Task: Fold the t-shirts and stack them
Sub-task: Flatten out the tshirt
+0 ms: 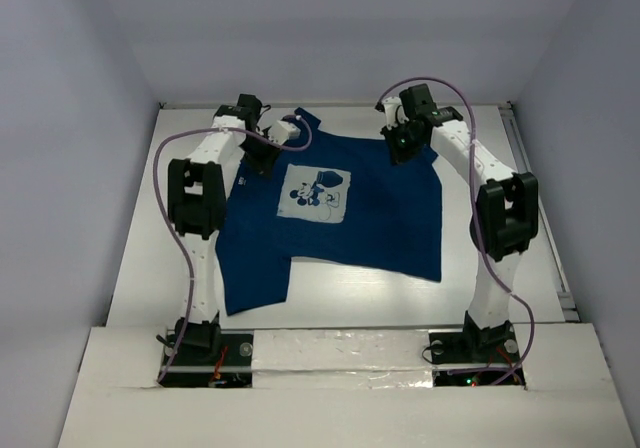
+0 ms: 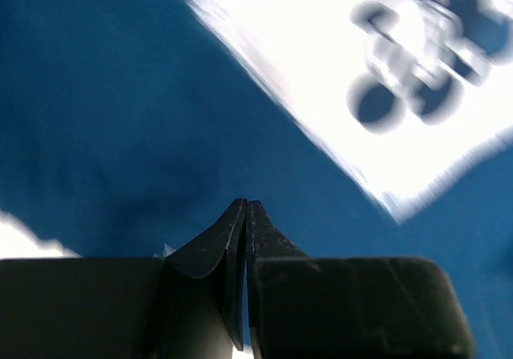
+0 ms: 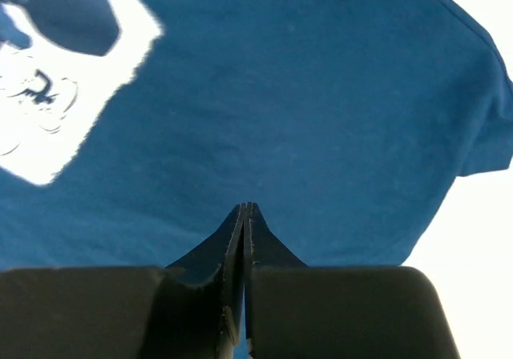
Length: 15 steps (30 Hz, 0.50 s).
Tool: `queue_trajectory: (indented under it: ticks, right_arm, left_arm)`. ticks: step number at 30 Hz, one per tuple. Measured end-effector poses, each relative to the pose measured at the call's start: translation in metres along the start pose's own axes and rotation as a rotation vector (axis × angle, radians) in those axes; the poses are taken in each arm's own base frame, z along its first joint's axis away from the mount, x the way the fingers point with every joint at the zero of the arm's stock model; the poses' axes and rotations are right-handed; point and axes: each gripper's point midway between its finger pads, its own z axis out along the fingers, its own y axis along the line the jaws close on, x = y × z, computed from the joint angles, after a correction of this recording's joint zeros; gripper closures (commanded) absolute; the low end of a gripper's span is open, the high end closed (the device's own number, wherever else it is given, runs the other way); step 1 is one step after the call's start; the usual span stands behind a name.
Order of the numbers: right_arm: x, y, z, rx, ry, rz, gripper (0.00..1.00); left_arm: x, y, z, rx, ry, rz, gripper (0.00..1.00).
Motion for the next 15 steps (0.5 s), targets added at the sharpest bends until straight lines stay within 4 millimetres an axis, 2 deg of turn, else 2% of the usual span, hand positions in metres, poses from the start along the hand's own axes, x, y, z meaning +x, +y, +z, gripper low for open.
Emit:
queue_trajectory:
  ticks: [2,4,7,11,15]
  right_arm:
    - [0.001,-0.005,0.002,0.024,0.013,0.015,1.0]
    - [-0.002,-0.007,0.007,0.031,0.022,0.024,1.0]
    - [0.001,-0.009,0.019,0.026,0.044,0.036,1.0]
    - [0.029,-0.002,0.042,-0.024,0.146,0.058,1.0]
    - [0.064,0.006,0.067,-0.075,0.266,0.085,1.0]
  left_arm:
    - [-0.001,0.012,0.022,-0.005,0.004,-0.036,1.0]
    - [-0.009,0.024,0.035,-0.02,-0.01,-0.063,1.0]
    - [-0.028,0.039,0.038,-0.054,-0.058,-0.083,1.0]
    - [-0.044,0.047,0.034,-0.085,-0.115,-0.09,1.0]
    - [-0.033,0.042,0.044,-0.069,-0.095,-0.105,1.0]
